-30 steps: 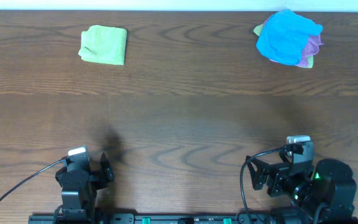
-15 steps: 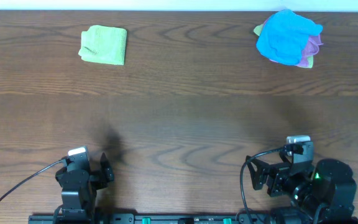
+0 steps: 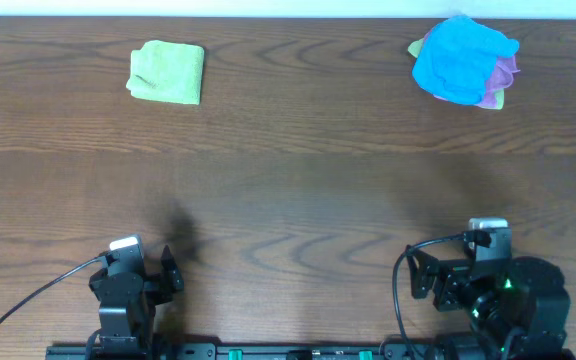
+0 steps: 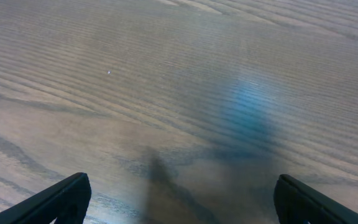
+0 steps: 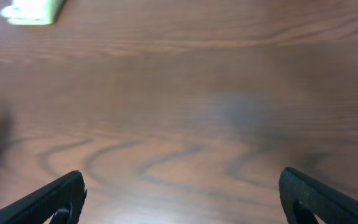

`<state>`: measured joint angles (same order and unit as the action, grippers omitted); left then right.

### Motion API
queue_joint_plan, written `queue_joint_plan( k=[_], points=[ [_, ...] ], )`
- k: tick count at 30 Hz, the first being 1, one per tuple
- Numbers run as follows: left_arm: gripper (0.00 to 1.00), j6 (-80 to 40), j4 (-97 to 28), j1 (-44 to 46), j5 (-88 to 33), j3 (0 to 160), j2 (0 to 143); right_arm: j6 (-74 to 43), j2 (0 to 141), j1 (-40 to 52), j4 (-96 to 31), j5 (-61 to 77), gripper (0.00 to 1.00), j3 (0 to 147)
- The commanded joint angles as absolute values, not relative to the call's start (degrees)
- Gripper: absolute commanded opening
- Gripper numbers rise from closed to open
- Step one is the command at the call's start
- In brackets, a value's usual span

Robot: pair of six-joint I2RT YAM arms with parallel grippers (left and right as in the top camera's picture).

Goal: Fold the cloth

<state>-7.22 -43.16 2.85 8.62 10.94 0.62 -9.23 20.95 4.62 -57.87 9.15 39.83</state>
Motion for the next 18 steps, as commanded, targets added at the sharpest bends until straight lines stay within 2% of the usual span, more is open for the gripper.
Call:
queue_joint_plan(
  k=[1, 9, 18],
  points=[
    [0.95, -6.83, -43.66, 3.03, 9.56, 9.72, 0.23, -4.82, 17.45, 4.14, -54.94, 3.14, 0.99, 35.79],
    [0.95, -6.83, -43.66, 3.03, 9.56, 9.72, 0.23, -1.58, 8.78, 3.31, -48.34, 0.93, 0.99, 22.50],
    [0.95, -6.83, -43.66, 3.03, 9.56, 9.72, 0.23, 0.23, 3.57, 0.30, -47.05, 0.84, 0.99, 15.07]
  ],
)
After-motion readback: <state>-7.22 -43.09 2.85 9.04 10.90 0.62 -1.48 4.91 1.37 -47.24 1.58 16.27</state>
